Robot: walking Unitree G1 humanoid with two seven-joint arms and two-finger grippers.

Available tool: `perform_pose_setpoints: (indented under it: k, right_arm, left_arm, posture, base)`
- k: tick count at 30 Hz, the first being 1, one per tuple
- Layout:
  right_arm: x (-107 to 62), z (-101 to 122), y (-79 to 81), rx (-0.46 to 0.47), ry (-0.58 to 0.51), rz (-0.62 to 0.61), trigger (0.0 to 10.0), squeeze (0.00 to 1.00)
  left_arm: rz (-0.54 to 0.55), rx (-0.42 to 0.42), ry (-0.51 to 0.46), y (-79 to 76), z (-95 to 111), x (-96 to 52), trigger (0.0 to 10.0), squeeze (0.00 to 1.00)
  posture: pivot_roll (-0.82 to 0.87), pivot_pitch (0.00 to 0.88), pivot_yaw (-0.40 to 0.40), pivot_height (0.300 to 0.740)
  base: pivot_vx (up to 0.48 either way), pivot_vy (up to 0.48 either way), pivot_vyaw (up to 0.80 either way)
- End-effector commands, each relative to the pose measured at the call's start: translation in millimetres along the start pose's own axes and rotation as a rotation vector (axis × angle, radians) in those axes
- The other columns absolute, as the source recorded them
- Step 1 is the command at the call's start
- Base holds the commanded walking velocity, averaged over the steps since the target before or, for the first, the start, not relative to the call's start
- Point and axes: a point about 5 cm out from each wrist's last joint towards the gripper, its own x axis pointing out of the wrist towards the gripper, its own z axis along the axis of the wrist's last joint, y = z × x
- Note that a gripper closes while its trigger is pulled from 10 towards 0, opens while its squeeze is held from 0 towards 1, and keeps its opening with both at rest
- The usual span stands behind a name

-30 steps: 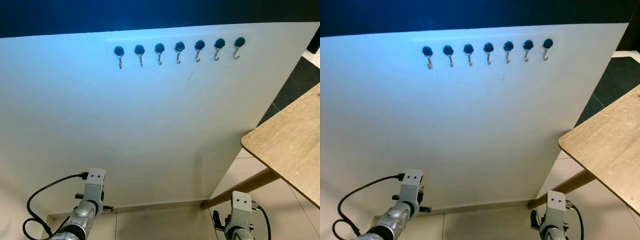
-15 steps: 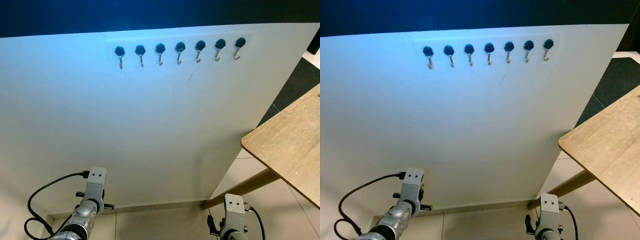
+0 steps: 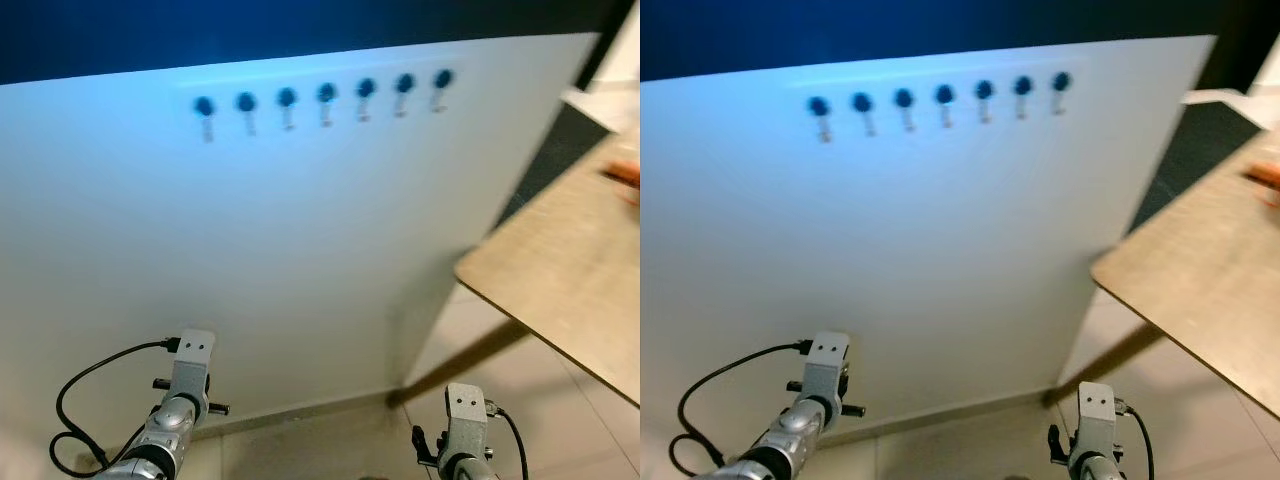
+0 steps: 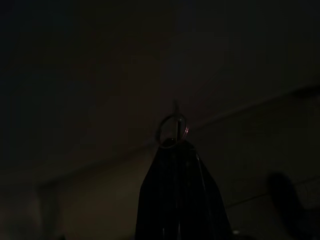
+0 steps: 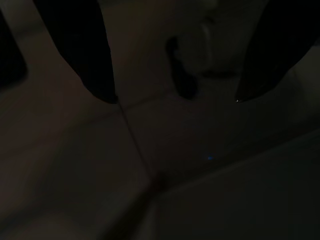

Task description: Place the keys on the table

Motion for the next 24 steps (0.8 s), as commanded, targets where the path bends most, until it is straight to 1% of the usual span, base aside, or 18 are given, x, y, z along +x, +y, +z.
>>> perform_pose_setpoints:
  k: [1,16,24]
  right_arm:
    - [-1.0,-5.0,0.1,0.015,0.022,-0.003,10.0,0.0]
    - [-1.4,-7.0,1.1,0.015,0.03,0.007,10.0,0.0]
    - [-2.7,-11.1,2.7,0.012,0.039,0.013,10.0,0.0]
  left_arm:
    - [0.001,0.007,-0.011,-2.4,1.6,0.5,10.0,0.0]
    - [0.003,-0.017,-0.041,-1.2,4.7,0.4,10.0,0.0]
    - [0.003,-0.02,-0.039,0.8,2.3,-0.6,10.0,0.0]
  posture:
    - [-0.01,0.02,0.024,0.74]
    - [0.0,0.021,0.026,0.74]
    - [0.0,0.025,0.025,0.74]
  base:
    - [0.0,0.0,-0.8]
    - [0.0,0.0,-0.8]
    - [0.0,0.0,-0.8]
